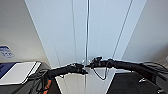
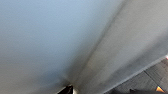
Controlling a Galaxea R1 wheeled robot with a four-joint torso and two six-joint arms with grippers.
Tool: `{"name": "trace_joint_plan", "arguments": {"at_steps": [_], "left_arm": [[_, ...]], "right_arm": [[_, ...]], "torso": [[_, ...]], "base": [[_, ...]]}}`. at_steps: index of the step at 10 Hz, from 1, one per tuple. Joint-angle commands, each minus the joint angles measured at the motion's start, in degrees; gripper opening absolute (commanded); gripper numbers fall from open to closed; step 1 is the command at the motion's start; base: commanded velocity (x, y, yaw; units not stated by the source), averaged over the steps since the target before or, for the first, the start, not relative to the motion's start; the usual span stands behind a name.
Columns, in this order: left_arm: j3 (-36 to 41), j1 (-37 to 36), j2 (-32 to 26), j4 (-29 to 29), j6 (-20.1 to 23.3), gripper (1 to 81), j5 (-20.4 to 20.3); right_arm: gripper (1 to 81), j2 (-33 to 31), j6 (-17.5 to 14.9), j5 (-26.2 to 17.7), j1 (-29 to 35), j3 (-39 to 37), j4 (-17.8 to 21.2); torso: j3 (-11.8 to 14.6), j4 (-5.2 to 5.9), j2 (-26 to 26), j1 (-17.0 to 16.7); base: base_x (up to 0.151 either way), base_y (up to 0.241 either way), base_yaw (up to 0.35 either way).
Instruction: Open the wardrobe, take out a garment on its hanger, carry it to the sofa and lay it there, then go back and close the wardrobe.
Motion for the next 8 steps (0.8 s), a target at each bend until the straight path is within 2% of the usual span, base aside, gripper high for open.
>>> {"name": "trace_joint_plan", "arguments": {"at_steps": [1, 2, 3, 8], "left_arm": [[10.7, -10.5, -2.6, 0.2, -1.6, 81.1, -14.5], [15.3, -9.6, -4.5, 0.2, -2.4, 81.1, -17.9], [17.8, -8.6, -5.2, 0.4, -2.4, 81.1, -18.1], [17.9, -3.0, -2.3, 1.5, -1.9, 81.1, -19.6]], "right_arm": [[81.1, 1.3, 0.1, -0.1, 7.6, 3.8, 0.9], [81.1, 1.3, 0.1, 0.0, 7.2, 4.2, 0.9], [81.1, 1.3, 0.1, 0.1, 6.5, 4.7, 0.9], [81.1, 2.1, 0.1, 2.6, 3.9, 6.4, 1.1]], "torso": [[0.0, 0.00, 0.0, 0.0], [0.0, -0.02, 0.0, 0.0], [0.0, -0.02, 0.0, 0.0], [0.0, -0.02, 0.0, 0.1]], "base": [[0.000, 0.000, 0.000], [0.000, 0.000, 0.000], [0.000, 0.000, 0.000], [0.000, 0.000, 0.000]]}}
